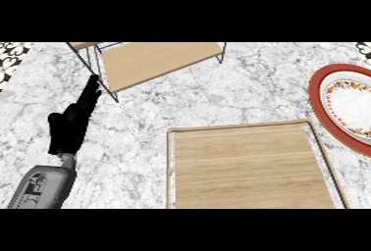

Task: Pick the bell pepper from the tray and place it in the plate

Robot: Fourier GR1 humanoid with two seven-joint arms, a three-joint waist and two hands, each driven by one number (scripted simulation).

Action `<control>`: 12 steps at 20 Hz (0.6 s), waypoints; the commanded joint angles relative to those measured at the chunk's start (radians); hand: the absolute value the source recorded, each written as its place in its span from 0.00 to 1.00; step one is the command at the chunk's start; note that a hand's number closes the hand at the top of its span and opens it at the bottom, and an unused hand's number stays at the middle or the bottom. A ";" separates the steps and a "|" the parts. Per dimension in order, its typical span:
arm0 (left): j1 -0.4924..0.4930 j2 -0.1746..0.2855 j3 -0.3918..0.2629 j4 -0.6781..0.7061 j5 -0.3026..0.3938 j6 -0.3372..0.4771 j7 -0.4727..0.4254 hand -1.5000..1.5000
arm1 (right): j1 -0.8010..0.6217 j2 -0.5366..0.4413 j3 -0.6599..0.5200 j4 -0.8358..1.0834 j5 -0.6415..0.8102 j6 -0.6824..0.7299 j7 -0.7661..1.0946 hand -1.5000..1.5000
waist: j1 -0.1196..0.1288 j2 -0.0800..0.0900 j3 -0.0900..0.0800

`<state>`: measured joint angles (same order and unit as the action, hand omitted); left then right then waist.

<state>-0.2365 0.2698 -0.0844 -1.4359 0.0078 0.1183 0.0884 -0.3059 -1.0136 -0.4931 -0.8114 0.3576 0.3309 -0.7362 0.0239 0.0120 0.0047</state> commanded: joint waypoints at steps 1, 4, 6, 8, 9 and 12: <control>-0.052 -0.034 -0.031 0.034 -0.033 0.007 0.000 0.50 | -0.144 0.041 0.095 0.160 0.072 -0.033 -0.046 1.00 | 0.017 0.001 -0.002; -0.061 -0.021 -0.006 0.043 -0.020 -0.014 0.015 0.50 | -0.250 0.064 0.138 0.233 0.107 -0.025 -0.053 1.00 | 0.011 -0.001 -0.003; -0.104 -0.038 0.007 0.074 -0.039 0.020 0.025 0.50 | -0.282 0.132 0.177 0.223 0.139 -0.068 -0.017 1.00 | 0.000 -0.003 -0.003; -0.013 -0.018 0.013 -0.011 -0.005 -0.024 0.025 0.50 | -0.314 0.112 0.197 0.305 0.187 -0.091 -0.058 1.00 | 0.005 -0.005 -0.003; -0.029 -0.018 -0.002 -0.029 -0.009 -0.026 0.035 0.50 | -0.317 0.142 0.223 0.313 0.235 -0.181 -0.031 1.00 | 0.022 0.000 -0.002; -0.037 -0.042 -0.003 0.035 -0.025 -0.016 -0.015 0.50 | -0.348 0.201 0.280 0.326 0.315 -0.295 0.006 1.00 | 0.014 0.001 -0.003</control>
<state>-0.2660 0.2502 -0.0774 -1.4180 -0.0099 0.1046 0.1007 -0.5979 -0.8658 -0.2743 -0.5324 0.5831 0.1518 -0.7623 0.0376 0.0104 0.0025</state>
